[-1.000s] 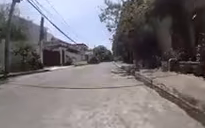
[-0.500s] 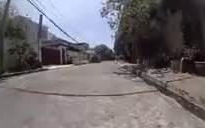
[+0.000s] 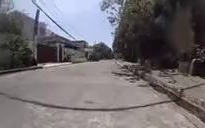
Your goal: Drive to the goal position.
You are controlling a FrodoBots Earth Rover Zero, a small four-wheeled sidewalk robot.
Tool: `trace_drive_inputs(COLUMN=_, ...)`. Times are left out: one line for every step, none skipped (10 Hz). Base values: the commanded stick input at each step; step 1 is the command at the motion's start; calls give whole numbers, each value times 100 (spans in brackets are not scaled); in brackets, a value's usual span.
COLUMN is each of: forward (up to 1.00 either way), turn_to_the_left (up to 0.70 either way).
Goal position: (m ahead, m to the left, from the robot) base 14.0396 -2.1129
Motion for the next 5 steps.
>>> trace_drive_inputs(forward=100, turn_to_the_left=10)
trace_drive_inputs(forward=100, turn_to_the_left=10)
trace_drive_inputs(forward=100, turn_to_the_left=10)
trace_drive_inputs(forward=100, turn_to_the_left=10)
trace_drive_inputs(forward=100, turn_to_the_left=-10)
